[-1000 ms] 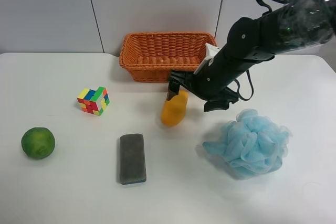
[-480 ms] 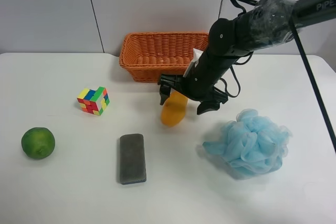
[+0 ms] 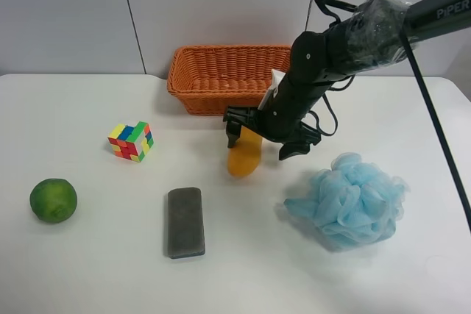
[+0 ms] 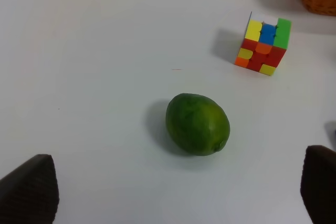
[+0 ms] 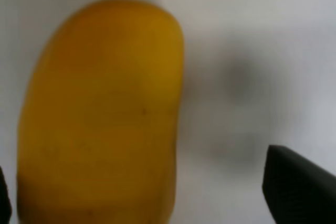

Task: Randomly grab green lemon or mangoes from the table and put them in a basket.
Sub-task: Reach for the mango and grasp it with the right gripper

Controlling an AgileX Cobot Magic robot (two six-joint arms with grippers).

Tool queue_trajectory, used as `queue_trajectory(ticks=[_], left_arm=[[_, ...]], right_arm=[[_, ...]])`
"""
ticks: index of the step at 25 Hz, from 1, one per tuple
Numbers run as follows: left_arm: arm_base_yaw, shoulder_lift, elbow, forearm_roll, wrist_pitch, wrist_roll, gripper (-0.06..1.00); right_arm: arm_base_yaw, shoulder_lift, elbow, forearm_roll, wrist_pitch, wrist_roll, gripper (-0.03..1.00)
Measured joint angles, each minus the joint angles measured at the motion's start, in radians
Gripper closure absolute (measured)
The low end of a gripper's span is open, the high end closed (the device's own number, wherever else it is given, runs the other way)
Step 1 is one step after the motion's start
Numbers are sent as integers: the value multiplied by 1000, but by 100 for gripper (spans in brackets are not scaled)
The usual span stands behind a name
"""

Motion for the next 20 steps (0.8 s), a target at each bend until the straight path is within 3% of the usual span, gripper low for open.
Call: queue_trajectory(ticks=[20], left_arm=[[0,0,0,0,-1,0,4]], right_arm=[[3,45,-2,-70,8,69,5]])
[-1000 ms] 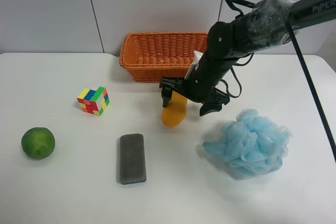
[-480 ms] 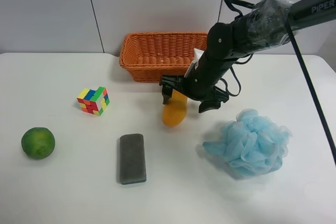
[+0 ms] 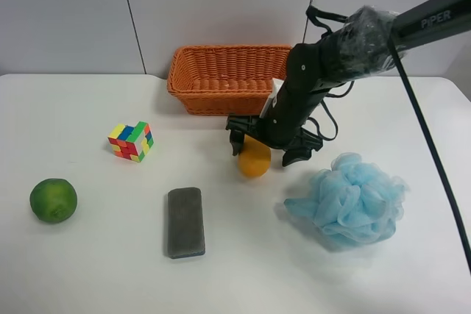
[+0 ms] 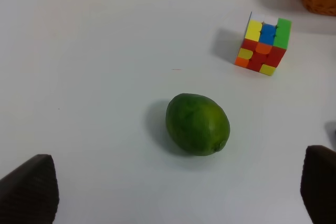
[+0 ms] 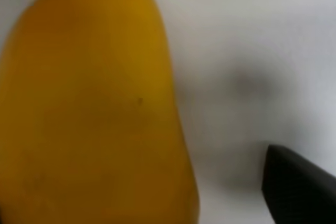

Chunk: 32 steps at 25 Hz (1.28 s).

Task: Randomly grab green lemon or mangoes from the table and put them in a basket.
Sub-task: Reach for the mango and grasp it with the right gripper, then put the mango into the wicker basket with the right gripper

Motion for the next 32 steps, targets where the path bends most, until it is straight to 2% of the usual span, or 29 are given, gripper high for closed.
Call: queue_trajectory(ticks=[9,11,13,14,26,32], left_arm=[[0,0,0,2,0,0,4],[0,0,0,2,0,0,4],[0,0,0,2,0,0,4],[0,0,0,2,0,0,4],[0,0,0,2,0,0,4],[0,0,0,3,0,0,4]], right_arm=[[3,2,-7,-1,-6,0,7],[3,2,-7,-1,-6,0,14],[3,2,-7,-1,-6,0,31],[3,2,-7,0,-6,1,33],[3,1,-10,-1,3,0,33],[25,-109,-44,-5,88,0,33]])
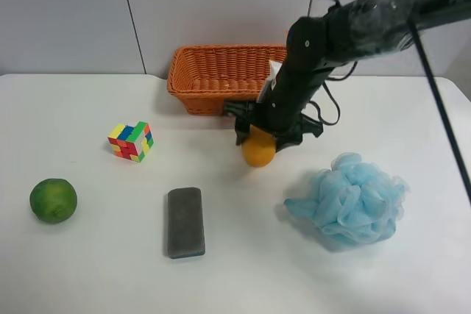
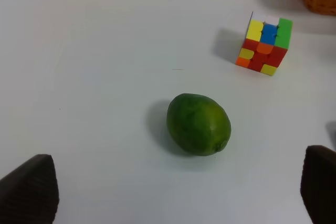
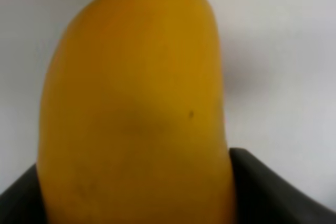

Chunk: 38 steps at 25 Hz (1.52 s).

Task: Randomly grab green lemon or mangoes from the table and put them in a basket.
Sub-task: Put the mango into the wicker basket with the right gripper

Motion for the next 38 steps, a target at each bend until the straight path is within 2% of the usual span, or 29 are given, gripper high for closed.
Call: queue_trajectory(ticks=[5,11,17,22,29,33,38], left_arm=[[0,0,0,0,0,0,4],[0,0,0,0,0,0,4],[0,0,0,0,0,0,4],[0,0,0,0,0,0,4],[0,0,0,0,0,1,4],[0,0,0,0,0,1,4],[0,0,0,0,0,1,4]], right_arm=[[10,-152,-116,-43,0,0,33],[-15,-151,-276,-277,-8,43,33],[-52,-62,-304,-498,-62,112,33],[-57,42,-304,-673,-91,203,33],[-57,178,-304,-927,-176,450,33],[-57,206,-304,-997,-195,541,33],[-63,207,-304,-1015,-197,557,33]])
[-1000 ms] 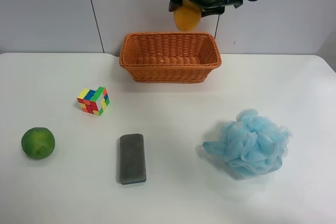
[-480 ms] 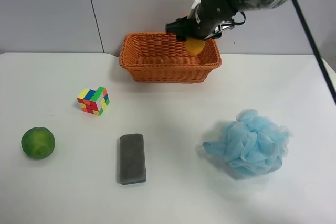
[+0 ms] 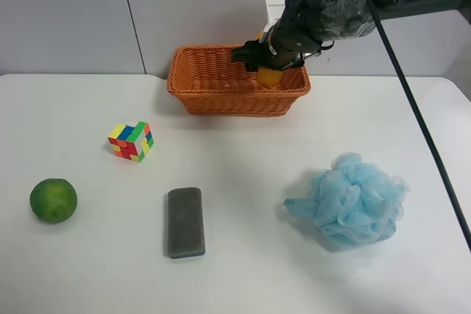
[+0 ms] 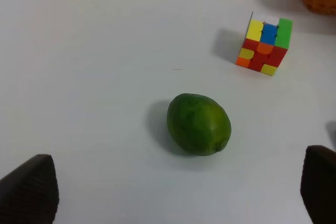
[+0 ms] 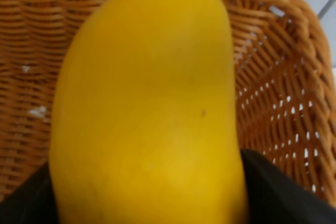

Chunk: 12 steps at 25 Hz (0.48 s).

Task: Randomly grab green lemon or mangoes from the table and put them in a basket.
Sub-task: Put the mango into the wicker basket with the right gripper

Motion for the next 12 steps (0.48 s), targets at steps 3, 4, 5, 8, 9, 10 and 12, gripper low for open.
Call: queue_trajectory(ticks=[3,4,5,8,9,10,12], left_arm=[[0,0,0,0,0,0,4],[0,0,0,0,0,0,4],[0,0,0,0,0,0,4],[0,0,0,0,0,0,4],[0,0,0,0,0,0,4],[0,0,0,0,0,0,4],[0,0,0,0,0,0,4]], right_arm=[[-2,0,0,-1,0,-1,33],[-2,0,0,-1,0,-5,33],[-2,0,0,-1,0,-8,33],[-2,0,0,-1,0,-10,33],[-2,0,0,-1,0,-11,31],[-2,0,0,0,0,-11,24],[-2,0,-1,0,-1,-11,7]])
